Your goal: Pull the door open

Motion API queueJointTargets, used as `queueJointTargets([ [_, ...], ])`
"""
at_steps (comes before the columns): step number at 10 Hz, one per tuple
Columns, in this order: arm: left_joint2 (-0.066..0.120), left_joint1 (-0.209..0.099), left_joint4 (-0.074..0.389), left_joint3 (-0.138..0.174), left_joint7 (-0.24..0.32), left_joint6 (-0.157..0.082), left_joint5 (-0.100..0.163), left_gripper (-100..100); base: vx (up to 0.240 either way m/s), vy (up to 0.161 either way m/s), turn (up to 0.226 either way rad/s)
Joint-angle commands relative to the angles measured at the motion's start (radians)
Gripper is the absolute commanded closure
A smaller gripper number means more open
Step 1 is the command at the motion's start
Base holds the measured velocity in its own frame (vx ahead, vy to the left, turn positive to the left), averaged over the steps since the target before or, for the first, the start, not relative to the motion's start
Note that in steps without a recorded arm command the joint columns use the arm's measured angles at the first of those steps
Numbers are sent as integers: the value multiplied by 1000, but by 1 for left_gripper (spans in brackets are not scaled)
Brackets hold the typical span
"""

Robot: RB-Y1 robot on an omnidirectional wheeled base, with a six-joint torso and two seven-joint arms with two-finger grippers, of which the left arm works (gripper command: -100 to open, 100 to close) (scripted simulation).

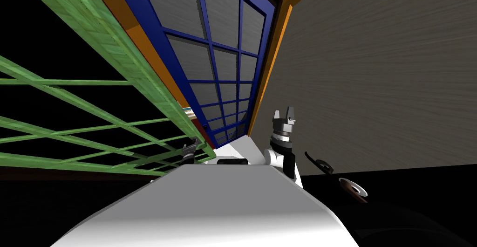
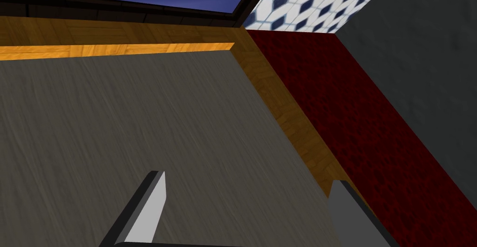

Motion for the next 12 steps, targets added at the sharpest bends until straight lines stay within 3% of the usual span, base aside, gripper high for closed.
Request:
queueJointTargets([
  [1, 26, 28, 14, 25, 16, 16, 8, 100, -63, -10, -18],
  [12, 33, 41, 27, 36, 50, 15, 8, 100, -27, -10, 10],
])
